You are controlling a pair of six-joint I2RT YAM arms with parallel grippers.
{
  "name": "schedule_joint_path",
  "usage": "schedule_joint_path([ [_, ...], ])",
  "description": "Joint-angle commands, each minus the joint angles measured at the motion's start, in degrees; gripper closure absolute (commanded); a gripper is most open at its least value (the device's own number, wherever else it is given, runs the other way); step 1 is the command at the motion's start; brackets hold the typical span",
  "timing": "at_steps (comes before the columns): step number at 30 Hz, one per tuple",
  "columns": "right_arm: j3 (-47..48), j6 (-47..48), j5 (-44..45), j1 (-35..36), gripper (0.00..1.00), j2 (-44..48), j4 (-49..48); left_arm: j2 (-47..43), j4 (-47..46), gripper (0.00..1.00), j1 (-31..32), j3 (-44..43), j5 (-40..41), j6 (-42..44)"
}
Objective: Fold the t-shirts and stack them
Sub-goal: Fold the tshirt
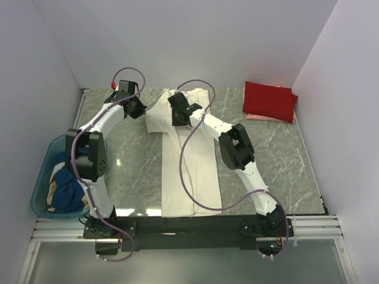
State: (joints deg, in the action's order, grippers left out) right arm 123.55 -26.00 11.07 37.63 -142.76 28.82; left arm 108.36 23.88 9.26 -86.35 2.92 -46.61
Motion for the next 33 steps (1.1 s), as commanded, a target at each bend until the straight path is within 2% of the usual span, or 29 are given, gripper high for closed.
schedule_joint_path([
  [1,2.57,0.51,0.00,0.43,0.64,-0.77,0.89,-2.18,-0.32,1.00,0.24,-0.75,0.25,0.73],
  [6,2.40,0.60,-0.17,0.34,0.63,-0.68,0.80,-2.01,-0.32,1.00,0.24,-1.02,0.16,0.64],
  [14,5.64,0.95,-1.14,0.34,0.81,-2.78,3.60,-1.83,-0.15,1.00,0.24,-1.81,-0.19,0.82],
  [17,6.53,1.13,-1.49,0.34,0.82,-3.05,4.23,-1.92,-0.24,1.00,0.24,-1.81,-0.28,0.91],
  [28,-0.67,1.56,-3.51,0.34,0.98,2.30,-0.78,-1.75,-0.32,1.00,0.24,-2.25,-0.37,1.08],
  [33,-2.52,2.62,-3.16,0.25,1.00,5.82,-2.18,-1.39,-0.06,1.00,0.15,-3.04,-0.28,1.26],
])
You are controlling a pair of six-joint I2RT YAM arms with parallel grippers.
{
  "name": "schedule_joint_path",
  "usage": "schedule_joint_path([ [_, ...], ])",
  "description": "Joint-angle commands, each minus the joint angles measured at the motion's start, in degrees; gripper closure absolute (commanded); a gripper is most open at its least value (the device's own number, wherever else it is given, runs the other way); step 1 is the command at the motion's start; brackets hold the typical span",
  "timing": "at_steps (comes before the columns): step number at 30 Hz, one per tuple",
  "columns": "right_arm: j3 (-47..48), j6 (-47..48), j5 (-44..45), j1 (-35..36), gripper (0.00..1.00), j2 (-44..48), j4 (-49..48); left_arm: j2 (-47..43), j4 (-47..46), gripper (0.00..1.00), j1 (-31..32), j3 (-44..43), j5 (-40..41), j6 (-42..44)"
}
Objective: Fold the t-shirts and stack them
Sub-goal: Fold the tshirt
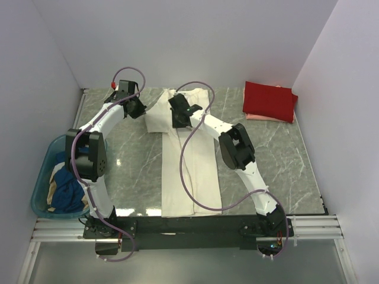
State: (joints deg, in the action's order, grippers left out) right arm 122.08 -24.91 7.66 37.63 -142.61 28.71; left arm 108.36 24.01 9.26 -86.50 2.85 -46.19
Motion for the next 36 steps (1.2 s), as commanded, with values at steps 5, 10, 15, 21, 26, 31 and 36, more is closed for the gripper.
schedule_joint_path([
  [5,-4.22,2.75,2.00,0.34,0.92,8.40,-4.01,-1.48,-0.19,1.00,0.23,-3.15,-0.22,0.76],
  [10,0.43,4.51,4.46,0.26,0.65,4.72,-1.38,-1.31,-0.45,1.00,0.15,-2.98,-0.57,0.93],
  [15,3.51,7.24,5.96,0.25,0.52,1.81,0.20,-0.78,-0.63,1.00,0.15,-3.24,-1.01,0.93],
  [21,7.37,9.26,4.21,0.17,0.48,-2.32,1.87,0.10,-1.42,1.00,0.23,-3.76,-1.71,0.93],
  [26,10.02,9.00,3.85,-0.27,0.59,-3.82,3.81,1.15,-1.60,1.00,0.15,-4.82,-2.24,1.11],
  [31,8.96,8.38,3.33,-1.15,0.60,-3.29,4.77,1.60,-1.16,1.00,0.15,-5.52,-2.32,1.63],
  [36,11.86,8.56,1.92,-1.07,0.66,-4.70,7.68,1.42,-0.72,1.00,0.15,-6.14,-2.32,2.07],
])
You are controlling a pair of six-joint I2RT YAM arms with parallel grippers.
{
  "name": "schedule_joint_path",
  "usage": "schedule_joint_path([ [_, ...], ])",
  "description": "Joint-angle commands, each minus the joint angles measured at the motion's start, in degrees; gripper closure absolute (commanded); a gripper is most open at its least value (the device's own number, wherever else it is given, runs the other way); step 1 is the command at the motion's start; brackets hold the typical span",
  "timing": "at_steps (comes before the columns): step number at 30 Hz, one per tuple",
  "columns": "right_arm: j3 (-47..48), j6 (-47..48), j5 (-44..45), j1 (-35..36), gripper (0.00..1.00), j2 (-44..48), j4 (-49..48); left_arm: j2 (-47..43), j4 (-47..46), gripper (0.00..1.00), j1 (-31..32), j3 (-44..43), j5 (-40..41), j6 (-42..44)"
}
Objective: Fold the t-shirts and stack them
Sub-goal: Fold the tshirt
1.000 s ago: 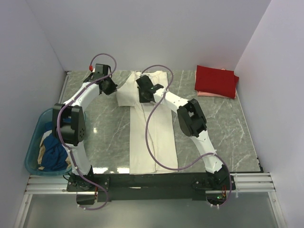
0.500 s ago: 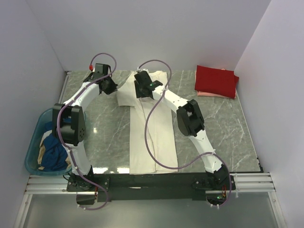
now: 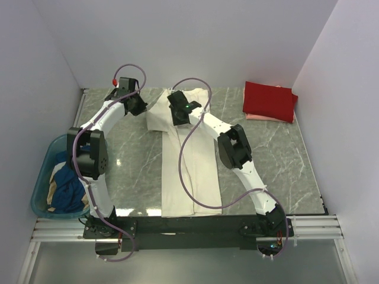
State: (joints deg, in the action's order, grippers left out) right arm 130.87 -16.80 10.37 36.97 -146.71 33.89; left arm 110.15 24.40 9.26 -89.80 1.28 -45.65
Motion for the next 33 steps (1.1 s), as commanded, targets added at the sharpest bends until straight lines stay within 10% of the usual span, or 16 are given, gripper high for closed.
schedule_joint_path([
  [1,2.99,0.36,-1.49,-0.50,0.67,-0.59,2.50,-0.37,-1.11,1.00,0.15,-3.01,-0.66,1.61],
  [19,-1.92,-0.08,-4.22,-1.55,1.00,2.47,-1.79,0.07,-0.76,1.00,0.15,-3.72,-0.49,1.88],
  [33,-17.84,-0.52,-7.99,-1.46,1.00,15.93,-14.02,-0.02,-0.76,1.00,-0.20,-3.80,-0.31,1.97],
])
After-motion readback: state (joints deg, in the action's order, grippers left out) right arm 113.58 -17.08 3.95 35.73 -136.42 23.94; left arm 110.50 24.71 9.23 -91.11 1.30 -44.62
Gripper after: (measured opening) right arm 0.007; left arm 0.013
